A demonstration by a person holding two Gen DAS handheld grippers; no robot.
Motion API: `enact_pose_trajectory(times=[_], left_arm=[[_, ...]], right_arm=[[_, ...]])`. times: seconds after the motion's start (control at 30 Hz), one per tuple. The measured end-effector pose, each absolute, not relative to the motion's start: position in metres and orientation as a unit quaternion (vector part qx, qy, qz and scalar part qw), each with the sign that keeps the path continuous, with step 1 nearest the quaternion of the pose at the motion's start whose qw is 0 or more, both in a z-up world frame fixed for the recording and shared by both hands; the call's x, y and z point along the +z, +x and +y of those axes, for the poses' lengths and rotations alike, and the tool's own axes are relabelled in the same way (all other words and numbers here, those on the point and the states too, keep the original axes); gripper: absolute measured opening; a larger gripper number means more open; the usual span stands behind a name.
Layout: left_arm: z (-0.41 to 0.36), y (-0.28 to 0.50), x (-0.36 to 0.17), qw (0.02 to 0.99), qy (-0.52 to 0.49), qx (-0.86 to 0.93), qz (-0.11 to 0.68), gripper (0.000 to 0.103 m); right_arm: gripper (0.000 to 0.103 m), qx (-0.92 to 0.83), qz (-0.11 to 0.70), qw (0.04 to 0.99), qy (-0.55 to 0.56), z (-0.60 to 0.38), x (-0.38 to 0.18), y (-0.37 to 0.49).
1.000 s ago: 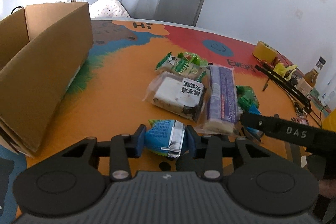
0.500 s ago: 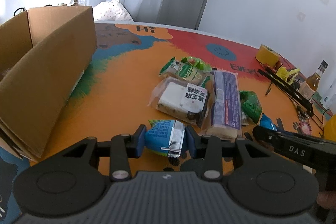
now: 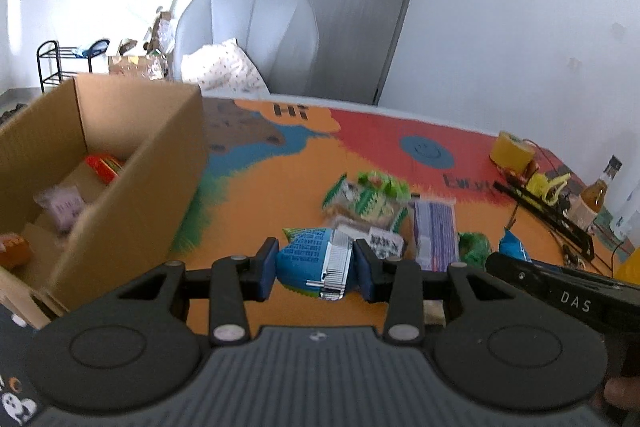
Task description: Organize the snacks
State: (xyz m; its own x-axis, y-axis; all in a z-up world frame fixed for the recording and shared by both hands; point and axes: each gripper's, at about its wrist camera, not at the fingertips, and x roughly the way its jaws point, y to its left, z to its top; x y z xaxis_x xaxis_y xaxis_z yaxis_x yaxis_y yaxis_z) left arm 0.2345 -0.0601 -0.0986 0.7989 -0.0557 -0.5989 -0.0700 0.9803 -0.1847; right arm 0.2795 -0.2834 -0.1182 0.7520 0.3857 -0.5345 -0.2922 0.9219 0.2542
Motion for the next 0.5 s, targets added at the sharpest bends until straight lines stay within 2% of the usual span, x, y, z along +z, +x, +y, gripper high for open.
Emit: enact_pose_trajectory(times=[0.5], left_arm=[[-0.023, 0.223, -0.065, 0.956, -0.1, 0.033, 0.273, 0.039]], right_arm=[[0.029, 0.236, 0.262, 0.933, 0.073, -0.237, -0.086, 0.285]])
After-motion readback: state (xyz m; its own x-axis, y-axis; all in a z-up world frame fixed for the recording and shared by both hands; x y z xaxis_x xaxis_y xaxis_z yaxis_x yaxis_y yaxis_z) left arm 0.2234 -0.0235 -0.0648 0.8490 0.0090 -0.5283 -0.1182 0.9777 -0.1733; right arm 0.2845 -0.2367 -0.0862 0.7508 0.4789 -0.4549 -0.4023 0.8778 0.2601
